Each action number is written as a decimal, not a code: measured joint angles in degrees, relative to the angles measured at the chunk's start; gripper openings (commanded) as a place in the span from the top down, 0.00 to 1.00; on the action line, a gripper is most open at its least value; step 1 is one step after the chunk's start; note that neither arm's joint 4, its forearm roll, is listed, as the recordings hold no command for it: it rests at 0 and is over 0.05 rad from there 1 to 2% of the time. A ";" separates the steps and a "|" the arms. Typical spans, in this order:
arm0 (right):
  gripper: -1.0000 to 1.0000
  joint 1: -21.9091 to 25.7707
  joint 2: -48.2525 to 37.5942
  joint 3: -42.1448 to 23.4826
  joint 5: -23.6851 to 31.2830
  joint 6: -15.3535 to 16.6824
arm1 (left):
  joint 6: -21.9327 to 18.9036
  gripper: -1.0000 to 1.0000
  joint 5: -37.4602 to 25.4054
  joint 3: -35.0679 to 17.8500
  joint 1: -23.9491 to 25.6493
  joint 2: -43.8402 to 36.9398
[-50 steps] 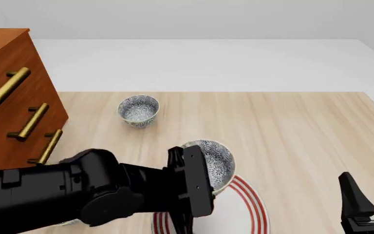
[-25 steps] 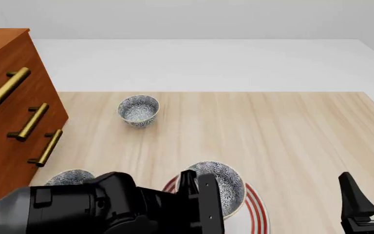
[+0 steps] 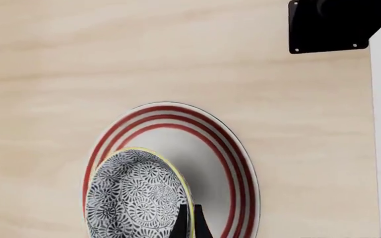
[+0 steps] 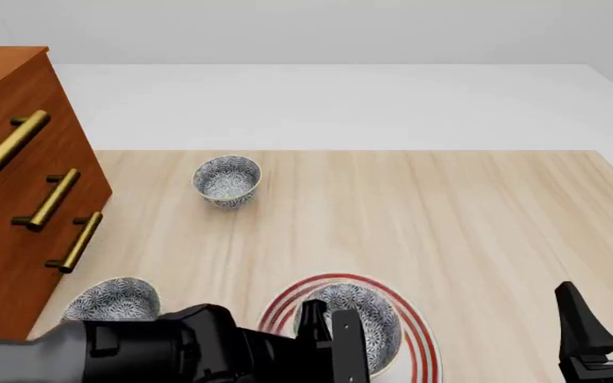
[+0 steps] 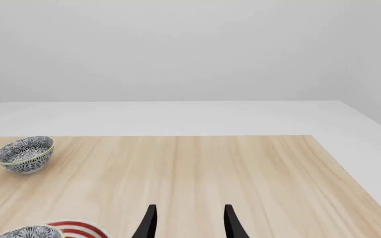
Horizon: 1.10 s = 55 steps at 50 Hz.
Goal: Pick up the bowl and put it in the middle on the plate.
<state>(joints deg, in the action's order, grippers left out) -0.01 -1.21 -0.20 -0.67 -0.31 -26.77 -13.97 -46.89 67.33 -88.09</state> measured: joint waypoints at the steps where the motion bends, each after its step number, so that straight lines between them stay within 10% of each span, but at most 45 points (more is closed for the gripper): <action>1: 0.00 0.00 0.00 0.00 0.00 0.00 | 0.03 1.00 0.13 0.12 0.03 -0.11; 34: 0.00 0.00 0.00 0.00 0.00 0.00 | 0.65 1.00 3.06 2.41 1.06 -3.15; 35: 0.00 0.00 0.00 0.00 0.00 0.00 | 0.63 0.00 3.11 2.45 1.07 -3.15; 55: 0.00 0.00 -0.01 0.00 0.00 0.00 | 1.33 0.00 3.23 2.12 1.33 -2.86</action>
<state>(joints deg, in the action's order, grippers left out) -0.01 -1.22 -0.20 -0.67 -0.31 -25.44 -10.74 -44.77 68.66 -90.95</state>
